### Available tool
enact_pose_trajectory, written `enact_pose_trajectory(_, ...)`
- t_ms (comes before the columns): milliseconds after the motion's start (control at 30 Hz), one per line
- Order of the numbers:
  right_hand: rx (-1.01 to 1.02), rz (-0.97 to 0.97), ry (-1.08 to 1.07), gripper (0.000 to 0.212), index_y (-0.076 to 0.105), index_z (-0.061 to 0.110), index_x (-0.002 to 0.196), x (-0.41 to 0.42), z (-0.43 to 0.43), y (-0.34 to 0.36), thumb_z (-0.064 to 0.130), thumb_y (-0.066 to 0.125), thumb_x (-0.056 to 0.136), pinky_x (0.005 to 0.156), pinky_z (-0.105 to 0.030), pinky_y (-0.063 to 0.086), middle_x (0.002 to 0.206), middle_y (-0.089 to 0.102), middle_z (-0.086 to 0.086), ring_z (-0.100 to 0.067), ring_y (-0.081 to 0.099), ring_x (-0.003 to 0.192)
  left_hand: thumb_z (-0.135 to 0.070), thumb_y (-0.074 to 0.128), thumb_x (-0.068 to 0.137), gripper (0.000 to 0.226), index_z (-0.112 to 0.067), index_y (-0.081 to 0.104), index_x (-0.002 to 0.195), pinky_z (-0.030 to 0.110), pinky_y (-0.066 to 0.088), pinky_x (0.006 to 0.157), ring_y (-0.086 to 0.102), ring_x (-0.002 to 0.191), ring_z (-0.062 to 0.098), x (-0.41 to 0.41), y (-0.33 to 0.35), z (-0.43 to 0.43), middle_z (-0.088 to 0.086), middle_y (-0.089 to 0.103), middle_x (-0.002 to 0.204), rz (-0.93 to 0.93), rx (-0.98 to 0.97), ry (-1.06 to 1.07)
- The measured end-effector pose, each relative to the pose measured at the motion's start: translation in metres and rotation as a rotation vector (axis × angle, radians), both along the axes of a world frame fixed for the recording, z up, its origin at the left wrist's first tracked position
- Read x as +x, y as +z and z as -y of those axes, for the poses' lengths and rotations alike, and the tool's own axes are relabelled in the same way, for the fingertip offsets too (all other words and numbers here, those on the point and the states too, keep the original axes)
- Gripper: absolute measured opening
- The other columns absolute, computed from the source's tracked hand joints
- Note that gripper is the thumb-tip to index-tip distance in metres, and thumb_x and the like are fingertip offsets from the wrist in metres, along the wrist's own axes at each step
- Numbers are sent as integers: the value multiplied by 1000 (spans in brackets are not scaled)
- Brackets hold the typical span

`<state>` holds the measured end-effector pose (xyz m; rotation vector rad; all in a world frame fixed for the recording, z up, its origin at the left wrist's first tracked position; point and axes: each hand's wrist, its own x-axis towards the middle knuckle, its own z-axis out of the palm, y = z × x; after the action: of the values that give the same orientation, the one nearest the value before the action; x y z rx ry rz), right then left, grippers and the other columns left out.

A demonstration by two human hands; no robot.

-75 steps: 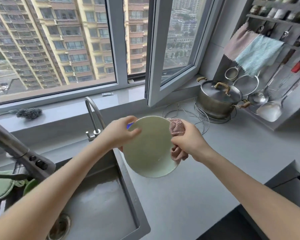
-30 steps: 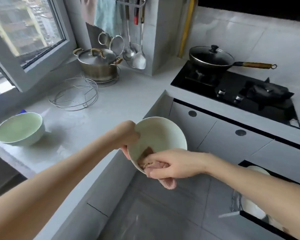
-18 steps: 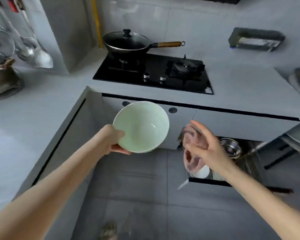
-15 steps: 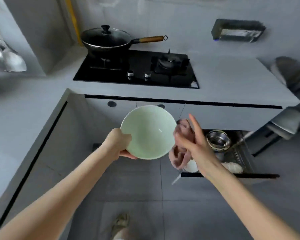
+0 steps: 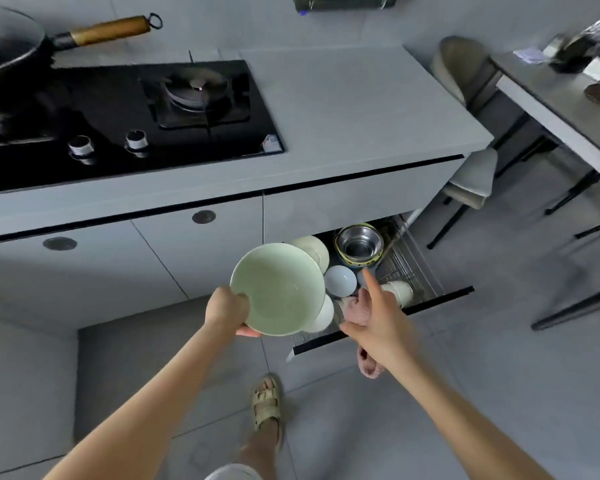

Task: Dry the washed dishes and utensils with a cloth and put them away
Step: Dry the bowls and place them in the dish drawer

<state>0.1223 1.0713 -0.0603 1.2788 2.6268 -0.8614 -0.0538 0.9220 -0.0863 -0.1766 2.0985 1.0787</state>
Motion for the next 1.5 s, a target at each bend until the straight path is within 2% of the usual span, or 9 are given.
enact_pose_trajectory(200,-47,187,96,83,24,43,145,-39,-98,-50,76,52,74,79,-32,50,119,58,1,-23,62,104,-8,36,88,27,-3,60,100,46,58,73,68,76,40,-25,-64,-77,17,67,84,-26,-116,-108)
enact_pose_trajectory(300,-237,248,110,46,61,33,102,-59,-133,-73,69,47,79,49,-23,53,76,73,2,-17,68,56,-10,43,91,30,4,59,111,33,50,74,63,92,38,-22,-91,-112,21,65,99,-22,-185,-146)
enact_pose_trajectory(400,-249,301,132,34,56,18,68,-76,-169,-102,49,51,81,44,-24,46,54,66,-1,-9,54,33,-11,45,92,27,8,60,104,32,42,69,56,84,32,-14,-119,-146,15,58,83,8,-234,-166)
enact_pose_trajectory(500,-275,366,208,19,50,16,63,-89,-205,-139,29,53,77,52,-26,42,50,57,-1,-15,55,46,-11,45,93,25,8,61,99,29,38,67,53,82,31,-2,-151,-176,12,51,76,63,-301,-143)
enact_pose_trajectory(667,-193,372,279,28,33,13,58,-113,-257,-210,19,53,76,50,-32,24,53,40,-3,-25,40,60,-9,45,90,33,4,55,118,31,48,77,60,99,35,17,-217,-224,21,63,106,231,-297,2)
enact_pose_trajectory(900,-120,434,465,33,27,14,57,-141,-282,-317,15,53,77,48,-31,15,57,31,-3,-22,29,55,-8,44,89,33,-4,49,121,29,43,68,53,84,25,19,-307,-244,9,59,95,283,-276,150)
enact_pose_trajectory(1100,-135,449,535,35,24,18,57,-156,-269,-393,13,52,78,49,-30,12,55,26,1,-17,21,50,-12,47,88,19,-8,57,103,28,55,53,59,46,17,9,-378,-232,3,60,72,318,-353,210)
enact_pose_trajectory(1367,-159,498,556,37,27,20,57,-159,-249,-460,17,51,84,46,-29,15,60,27,4,-11,24,49,-12,40,94,25,-5,52,114,24,45,44,56,56,19,8,-450,-215,5,54,78,416,-388,228)
enact_pose_trajectory(1500,-148,503,567,38,27,20,56,-160,-244,-480,17,51,85,46,-28,15,61,27,4,-15,30,53,-13,42,95,26,-4,51,117,33,50,60,57,70,26,13,-474,-211,10,56,85,393,-398,217)
